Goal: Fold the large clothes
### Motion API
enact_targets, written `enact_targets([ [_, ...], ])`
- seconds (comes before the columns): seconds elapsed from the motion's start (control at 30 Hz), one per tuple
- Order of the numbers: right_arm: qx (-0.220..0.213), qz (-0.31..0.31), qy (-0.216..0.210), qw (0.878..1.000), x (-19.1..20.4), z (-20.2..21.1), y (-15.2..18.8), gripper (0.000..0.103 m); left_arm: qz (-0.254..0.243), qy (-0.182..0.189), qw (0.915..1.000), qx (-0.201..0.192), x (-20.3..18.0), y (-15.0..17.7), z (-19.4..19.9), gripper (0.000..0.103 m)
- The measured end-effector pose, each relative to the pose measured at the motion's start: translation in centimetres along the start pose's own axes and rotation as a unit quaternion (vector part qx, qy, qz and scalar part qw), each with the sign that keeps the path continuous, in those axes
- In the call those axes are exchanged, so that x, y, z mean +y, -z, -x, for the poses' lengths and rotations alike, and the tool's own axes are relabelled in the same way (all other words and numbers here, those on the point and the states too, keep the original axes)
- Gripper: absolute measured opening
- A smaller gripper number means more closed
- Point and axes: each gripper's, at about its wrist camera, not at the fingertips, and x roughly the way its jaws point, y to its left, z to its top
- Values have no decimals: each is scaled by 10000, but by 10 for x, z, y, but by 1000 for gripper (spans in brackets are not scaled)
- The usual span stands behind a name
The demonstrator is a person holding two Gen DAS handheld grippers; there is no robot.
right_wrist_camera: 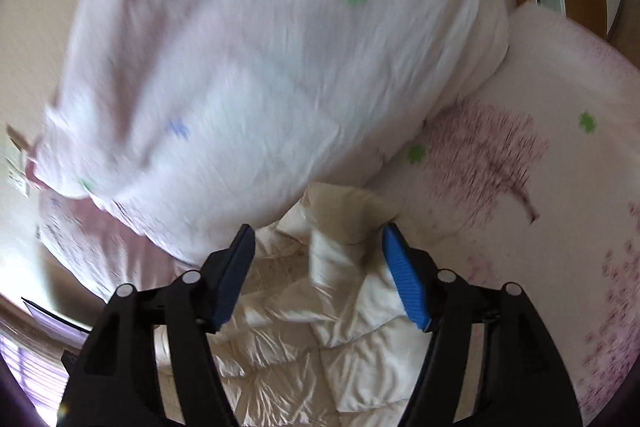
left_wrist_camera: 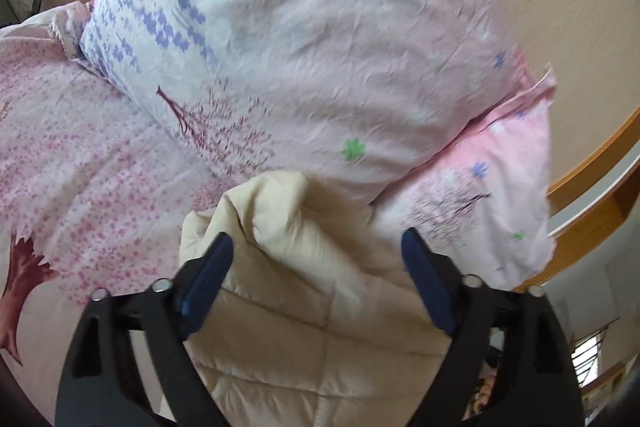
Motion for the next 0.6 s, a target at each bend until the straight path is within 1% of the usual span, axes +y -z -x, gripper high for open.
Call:
enact_targets([
  [0.03, -59, 136, 93, 9998, -4, 9, -2, 68, -34, 109, 9999, -44, -1, -1, 8, 87],
  [0.07, -53, 336, 223, 9992, -8, 15, -2, 68, -101, 101, 9999, -71, -1, -1, 13, 87],
  [0.1, 8, 503, 334, 9982, -10, 19, -1, 68, -213, 7, 9998, -63, -1, -1, 19, 87],
  [0.17, 281, 859, 495, 9947, -20, 22, 7, 68, -563, -416, 9975, 89, 1, 4, 27, 87],
  [0.2, 394, 924, 541, 9935, -22, 21, 9, 68, -655, -560, 9962, 137, 2, 6, 29, 87],
  [0.23, 483, 965, 572, 9925, -27, 22, 13, 67, -785, -785, 9935, 236, 7, 11, 31, 87],
  [0.3, 717, 1031, 554, 9905, -36, 18, 24, 64, -851, -1006, 9905, 405, 15, 18, 32, 86],
  [0.33, 804, 1033, 510, 9901, -36, 14, 28, 63, -846, -1058, 9895, 507, 19, 23, 32, 86],
  [0.4, 1006, 1024, 380, 9889, -40, 8, 39, 63, -853, -1068, 9885, 640, 26, 32, 31, 86],
  [0.47, 1148, 1127, 297, 9865, -38, 3, 50, 59, -915, -1088, 9869, 762, 28, 40, 29, 85],
  [0.5, 1169, 1178, 277, 9857, -36, 2, 52, 51, -950, -1068, 9863, 822, 28, 45, 27, 81],
  [0.53, 1185, 1212, 243, 9852, -35, 1, 57, 33, -972, -1047, 9858, 877, 27, 48, 26, 79],
  [0.57, 1217, 1235, 201, 9847, -33, 0, 61, 24, -977, -993, 9858, 941, 27, 52, 23, 69],
  [0.6, 1193, 1229, 168, 9851, -31, 1, 63, 15, -976, -943, 9856, 1006, 26, 55, 21, 54],
])
